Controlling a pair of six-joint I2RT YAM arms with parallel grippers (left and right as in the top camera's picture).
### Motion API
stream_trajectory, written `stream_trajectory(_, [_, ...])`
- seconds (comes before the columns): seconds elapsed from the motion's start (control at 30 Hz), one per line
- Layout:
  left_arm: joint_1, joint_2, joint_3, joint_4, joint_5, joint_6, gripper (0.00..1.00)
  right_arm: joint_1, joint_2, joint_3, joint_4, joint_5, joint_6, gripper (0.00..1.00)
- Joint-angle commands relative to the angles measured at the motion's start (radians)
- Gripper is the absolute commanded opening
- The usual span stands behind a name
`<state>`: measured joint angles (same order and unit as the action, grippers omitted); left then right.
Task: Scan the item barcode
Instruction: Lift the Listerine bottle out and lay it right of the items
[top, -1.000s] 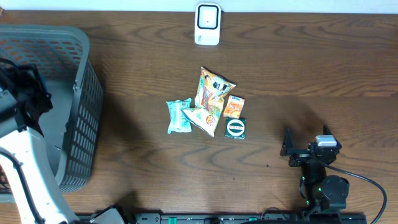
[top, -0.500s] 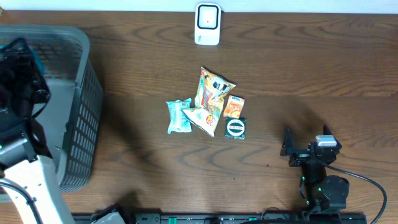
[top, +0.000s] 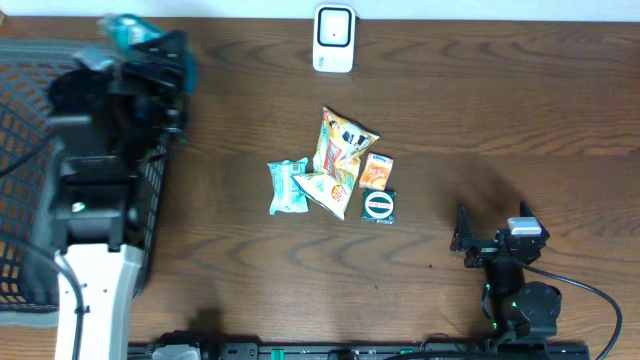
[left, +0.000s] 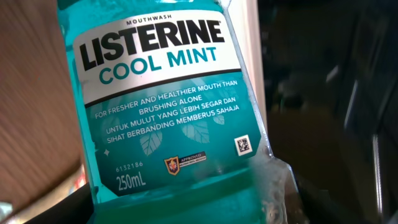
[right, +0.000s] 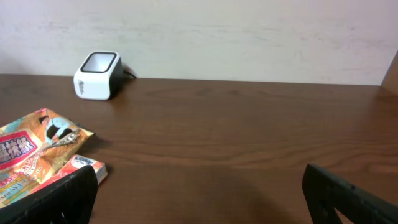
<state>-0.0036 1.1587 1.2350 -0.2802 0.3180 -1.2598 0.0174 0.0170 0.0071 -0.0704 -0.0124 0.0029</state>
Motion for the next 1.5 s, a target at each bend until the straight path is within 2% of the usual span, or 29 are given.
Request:
stream_trajectory(0.0, [-0.127,0.051,0.02,0.025,-0.069,0.01,0.53,0.009,-0.003,-0.002,-0.004,-0.008,-0.011,0.99])
stream_trajectory(0.3, [-0.391,0.265,0.02,0.077,-0.114,0.002,0.53,0.009,-0.003,-0.002,-0.004,-0.008,-0.011,0.99])
stream_trajectory(0.7, [-0.599,0.511,0.02,0.176,-0.186,-0.006,0.53,0.009,-0.003,-0.002,-0.004,-0.008,-0.011,0.99])
stream_trajectory(1.07, [-0.721,0.669,0.02,0.267,-0.211,-0.036,0.53,0.009,-0.003,-0.002,-0.004,-0.008,-0.011,0.99])
stream_trajectory(1.47, [-0.747,0.752,0.02,0.259,-0.252,-0.036,0.54,0.009,-0.003,-0.002,-0.004,-0.008,-0.011,0.99])
